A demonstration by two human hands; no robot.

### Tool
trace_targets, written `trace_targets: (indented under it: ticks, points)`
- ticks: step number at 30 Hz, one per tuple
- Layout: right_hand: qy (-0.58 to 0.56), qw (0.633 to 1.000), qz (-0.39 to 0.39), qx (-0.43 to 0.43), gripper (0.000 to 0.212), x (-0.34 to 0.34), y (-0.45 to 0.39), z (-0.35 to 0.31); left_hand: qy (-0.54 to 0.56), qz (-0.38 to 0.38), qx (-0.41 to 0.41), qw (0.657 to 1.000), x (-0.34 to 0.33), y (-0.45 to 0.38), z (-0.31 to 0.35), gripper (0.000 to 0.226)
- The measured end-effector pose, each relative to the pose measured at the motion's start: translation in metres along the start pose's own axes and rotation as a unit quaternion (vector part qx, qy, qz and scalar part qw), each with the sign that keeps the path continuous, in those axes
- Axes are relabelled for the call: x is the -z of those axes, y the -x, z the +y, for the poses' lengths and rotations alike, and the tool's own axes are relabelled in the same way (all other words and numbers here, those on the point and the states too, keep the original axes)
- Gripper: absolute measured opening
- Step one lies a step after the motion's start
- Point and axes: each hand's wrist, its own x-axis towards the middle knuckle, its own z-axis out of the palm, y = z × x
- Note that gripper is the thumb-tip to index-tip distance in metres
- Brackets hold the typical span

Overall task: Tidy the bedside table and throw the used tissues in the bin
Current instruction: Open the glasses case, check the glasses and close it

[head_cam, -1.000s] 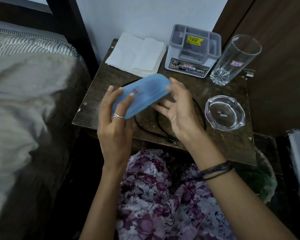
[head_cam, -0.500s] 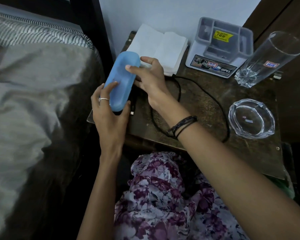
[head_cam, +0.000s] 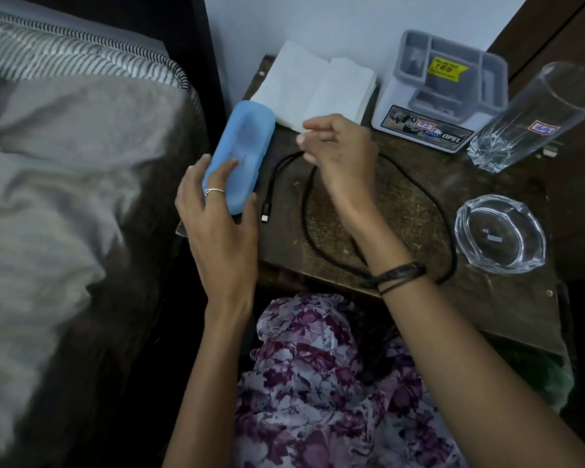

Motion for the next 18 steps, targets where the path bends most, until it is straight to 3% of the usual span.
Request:
trace_targets:
  ticks: [2, 4, 7, 12, 15, 18]
  points:
    - [-0.019, 1.000, 0.018, -0.007, 0.013, 0.019, 0.010, 0.005, -0.023, 0.027, -0.053, 0.998, 0.000, 0.003, 0.011, 0.029]
    - [-0.044, 0.998, 0.029, -0.022, 0.011, 0.035, 0.020, 0.010, -0.035, -0.023, -0.092, 0.995, -0.006, 0.001, 0.020, 0.024]
    - [-0.051, 0.998, 0.032, -0.033, 0.011, 0.050, 0.032, 0.015, -0.090, -0.123, -0.107, 0.983, -0.023, 0.003, 0.029, 0.036]
    - [-0.083, 0.996, 0.032, -0.029, 0.010, 0.059, 0.045, 0.017, -0.257, -0.187, -0.064, 0.946, -0.044, 0.009, 0.042, 0.053]
    - [-0.101, 0.994, 0.045, -0.012, 0.010, 0.062, 0.049, 0.017, -0.237, -0.146, -0.064, 0.958, -0.048, 0.009, 0.047, 0.051]
    - [-0.094, 0.994, 0.047, 0.007, 0.011, 0.063, 0.049, 0.021, -0.138, -0.153, -0.030, 0.978, -0.045, 0.004, 0.049, 0.053]
